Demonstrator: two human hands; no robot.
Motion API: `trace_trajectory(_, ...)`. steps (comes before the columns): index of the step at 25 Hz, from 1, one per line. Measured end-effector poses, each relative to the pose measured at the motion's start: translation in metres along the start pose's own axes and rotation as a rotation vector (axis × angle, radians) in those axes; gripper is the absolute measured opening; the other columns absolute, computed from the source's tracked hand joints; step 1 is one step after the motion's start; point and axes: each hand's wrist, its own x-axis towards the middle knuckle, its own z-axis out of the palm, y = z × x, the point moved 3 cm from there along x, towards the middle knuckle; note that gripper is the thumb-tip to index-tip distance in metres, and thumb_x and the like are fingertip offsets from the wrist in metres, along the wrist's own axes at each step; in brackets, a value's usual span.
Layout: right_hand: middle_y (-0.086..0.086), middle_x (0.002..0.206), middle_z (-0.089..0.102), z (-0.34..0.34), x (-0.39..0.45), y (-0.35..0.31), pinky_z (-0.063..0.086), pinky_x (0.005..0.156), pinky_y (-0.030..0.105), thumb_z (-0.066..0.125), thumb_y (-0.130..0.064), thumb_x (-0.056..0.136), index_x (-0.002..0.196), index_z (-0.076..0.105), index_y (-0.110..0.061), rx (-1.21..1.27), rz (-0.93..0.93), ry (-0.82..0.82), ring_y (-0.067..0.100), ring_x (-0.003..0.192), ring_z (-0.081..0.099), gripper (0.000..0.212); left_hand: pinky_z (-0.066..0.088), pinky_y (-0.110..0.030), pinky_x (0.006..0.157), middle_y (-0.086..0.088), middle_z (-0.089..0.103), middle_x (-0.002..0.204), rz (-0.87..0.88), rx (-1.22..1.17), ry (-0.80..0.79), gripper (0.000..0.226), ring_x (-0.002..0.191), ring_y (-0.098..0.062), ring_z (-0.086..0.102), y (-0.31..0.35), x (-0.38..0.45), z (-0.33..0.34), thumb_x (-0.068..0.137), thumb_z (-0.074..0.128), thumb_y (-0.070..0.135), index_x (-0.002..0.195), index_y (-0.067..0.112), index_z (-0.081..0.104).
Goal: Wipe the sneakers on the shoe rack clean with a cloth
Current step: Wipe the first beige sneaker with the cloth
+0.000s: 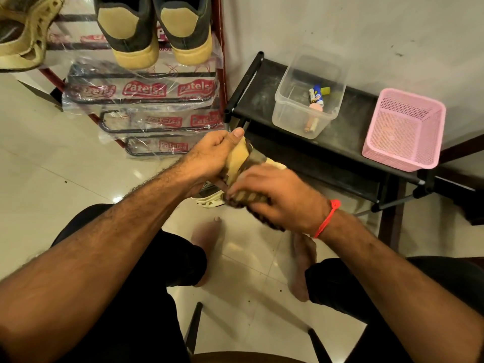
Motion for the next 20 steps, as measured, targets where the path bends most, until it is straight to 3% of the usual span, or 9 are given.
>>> trace_trajectory(2,0.01,0.114,0.066,0.0,-0.002,-0.001,0.051,0.095,0.045,0.061,-0.012,0.083,0.118,0.069,-0.01,-0.037,0.005,-0.01,0.03,0.106,0.062,0.036,0.059,-0.036,0.048,-0.014,0.07,0.092,0.02,-0.063,0.033,0.051,0.07,-0.023,0.072,0.002,0.0,-0.003,0.105,0.043,0.048,0.125,0.003,0.058)
trace_trajectory(4,0.011,0.115,0.065,-0.023,-0.001,0.017,0.051,0.098,0.043,0.063,-0.008,0.086,0.119,0.068,-0.008,-0.077,0.155,0.246,0.026,0.109,0.061,0.034,0.063,-0.054,0.063,-0.028,0.066,0.114,0.042,-0.132,0.036,0.05,0.095,-0.042,0.071,0.005,0.002,-0.005,0.105,0.044,0.047,0.126,0.003,0.056)
trace_trajectory(6,0.01,0.114,0.067,-0.047,-0.003,0.028,0.051,0.098,0.039,0.065,-0.007,0.089,0.119,0.068,-0.008,-0.078,0.294,0.507,0.02,0.109,0.061,0.03,0.059,-0.066,0.074,-0.031,0.061,0.124,0.079,-0.132,0.054,0.045,0.109,-0.049,0.065,0.008,0.001,-0.005,0.106,0.045,0.044,0.123,0.005,0.055)
trace_trajectory(9,0.006,0.11,0.068,-0.047,-0.003,0.02,0.051,0.098,0.032,0.065,-0.007,0.091,0.117,0.069,-0.008,-0.017,0.379,0.693,0.015,0.106,0.062,0.027,0.063,-0.052,0.075,-0.016,0.07,0.111,0.112,-0.068,-0.04,0.034,0.098,-0.031,0.073,0.005,-0.001,0.008,0.106,0.047,0.04,0.12,0.011,0.059)
trace_trajectory(11,0.006,0.111,0.068,-0.032,0.001,0.003,0.049,0.099,0.028,0.066,-0.006,0.089,0.116,0.069,-0.007,-0.002,0.37,0.691,0.014,0.106,0.062,0.027,0.063,-0.039,0.073,0.004,0.073,0.095,0.13,-0.081,-0.122,0.026,0.088,-0.013,0.073,0.002,-0.008,0.019,0.108,0.045,0.035,0.118,0.018,0.062)
trace_trajectory(12,0.008,0.111,0.068,-0.031,0.001,0.002,0.048,0.099,0.025,0.066,-0.004,0.088,0.116,0.069,-0.006,-0.017,0.355,0.681,0.015,0.106,0.062,0.028,0.063,-0.043,0.077,0.007,0.073,0.092,0.139,-0.097,-0.123,0.026,0.086,-0.012,0.072,0.0,-0.009,0.023,0.108,0.045,0.034,0.117,0.018,0.062)
trace_trajectory(14,0.011,0.108,0.067,-0.045,0.0,0.018,0.044,0.096,0.019,0.065,-0.004,0.086,0.114,0.069,-0.005,-0.083,0.381,0.698,0.019,0.104,0.062,0.028,0.057,-0.056,0.088,-0.005,0.07,0.097,0.155,-0.146,-0.108,0.031,0.09,-0.023,0.071,-0.001,-0.008,0.032,0.107,0.047,0.036,0.12,0.011,0.06)
trace_trajectory(17,0.015,0.107,0.065,-0.053,-0.004,0.025,0.042,0.093,0.021,0.064,-0.003,0.083,0.111,0.069,-0.005,-0.145,0.468,0.714,0.028,0.101,0.063,0.029,0.056,-0.042,0.097,-0.01,0.069,0.117,0.153,-0.224,-0.092,0.038,0.108,-0.02,0.068,-0.002,-0.009,0.045,0.106,0.05,0.037,0.131,0.01,0.057)
trace_trajectory(20,0.013,0.111,0.064,-0.03,-0.002,-0.006,0.045,0.098,0.026,0.067,-0.002,0.082,0.114,0.068,-0.005,-0.144,0.359,0.61,0.024,0.107,0.06,0.032,0.05,-0.049,0.105,-0.008,0.069,0.123,0.149,-0.375,-0.06,0.03,0.112,-0.019,0.065,-0.002,-0.007,0.045,0.108,0.043,0.035,0.127,0.02,0.06)
